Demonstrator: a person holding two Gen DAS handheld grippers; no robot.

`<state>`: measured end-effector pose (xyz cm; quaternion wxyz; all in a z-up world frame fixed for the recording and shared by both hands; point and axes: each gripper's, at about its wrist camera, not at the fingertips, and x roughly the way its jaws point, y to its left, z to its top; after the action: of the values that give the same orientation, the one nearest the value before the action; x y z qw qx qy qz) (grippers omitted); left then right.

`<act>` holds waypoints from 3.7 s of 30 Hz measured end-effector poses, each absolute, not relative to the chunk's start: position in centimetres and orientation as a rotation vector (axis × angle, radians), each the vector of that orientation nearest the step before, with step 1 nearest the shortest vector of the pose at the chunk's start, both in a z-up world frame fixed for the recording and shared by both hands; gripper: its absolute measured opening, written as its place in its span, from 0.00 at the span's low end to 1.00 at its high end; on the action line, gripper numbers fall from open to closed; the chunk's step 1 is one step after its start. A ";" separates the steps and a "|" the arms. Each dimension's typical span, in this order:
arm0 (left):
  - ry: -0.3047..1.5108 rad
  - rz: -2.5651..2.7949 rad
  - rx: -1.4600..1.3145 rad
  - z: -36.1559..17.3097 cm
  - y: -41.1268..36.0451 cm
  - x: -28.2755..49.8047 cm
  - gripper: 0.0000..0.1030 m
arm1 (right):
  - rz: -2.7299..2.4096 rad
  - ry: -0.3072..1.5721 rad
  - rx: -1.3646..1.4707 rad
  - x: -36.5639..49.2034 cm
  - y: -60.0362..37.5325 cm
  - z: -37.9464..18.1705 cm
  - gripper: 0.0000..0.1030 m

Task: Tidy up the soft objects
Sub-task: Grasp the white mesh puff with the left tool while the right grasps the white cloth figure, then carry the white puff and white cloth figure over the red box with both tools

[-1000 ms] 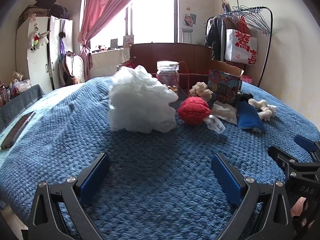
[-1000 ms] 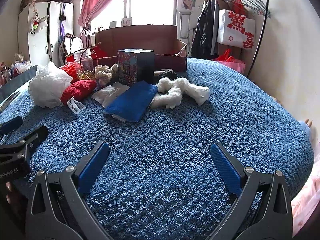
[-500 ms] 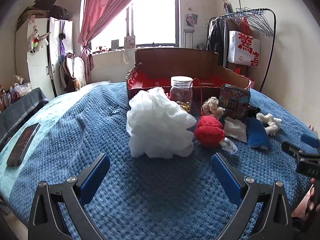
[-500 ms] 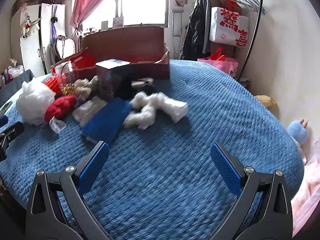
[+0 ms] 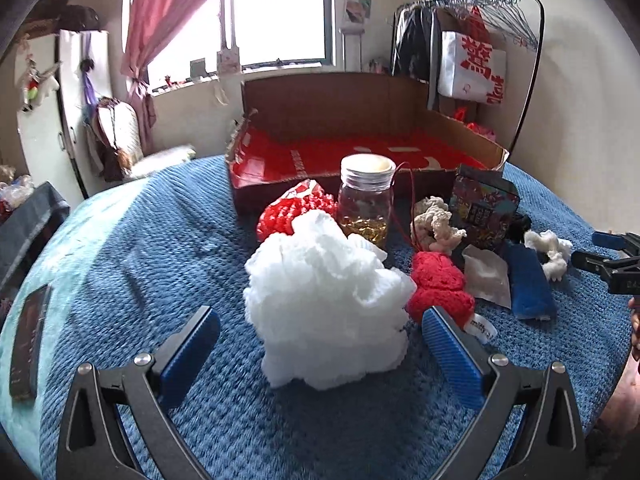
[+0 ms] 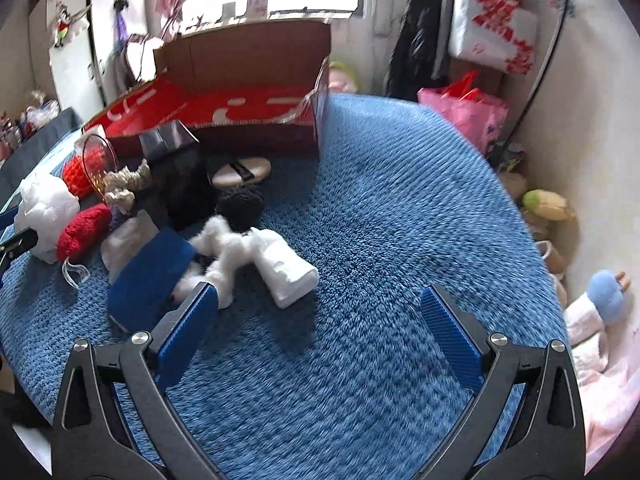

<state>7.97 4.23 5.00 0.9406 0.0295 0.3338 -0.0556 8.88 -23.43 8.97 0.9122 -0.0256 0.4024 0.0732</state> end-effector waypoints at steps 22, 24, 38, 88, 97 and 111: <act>0.746 -0.244 0.026 4.7 3.9 9.7 0.57 | 0.282 0.812 -0.039 9.9 -22.8 10.0 0.25; 0.740 -0.248 0.025 4.9 4.0 9.3 0.57 | 0.290 0.795 -0.029 9.4 -22.5 10.6 0.25; 0.703 -0.293 -0.002 5.9 3.8 6.3 0.57 | 0.422 0.759 0.006 5.4 -17.5 10.9 0.25; 0.930 -0.444 0.401 13.4 -6.4 23.8 0.57 | 0.305 0.781 -0.284 15.9 -21.7 12.7 0.25; 0.959 -0.462 0.416 13.6 -7.3 27.5 0.57 | 0.347 0.745 -0.370 19.3 -19.6 14.2 0.25; 1.027 -0.475 0.357 12.7 -7.1 34.8 0.57 | 0.464 0.844 -0.339 27.4 -16.1 14.5 0.25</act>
<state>34.75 -7.08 12.71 0.8292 0.1682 0.4839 -0.2236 27.43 -16.12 14.53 0.8724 -0.1624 0.4041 0.2218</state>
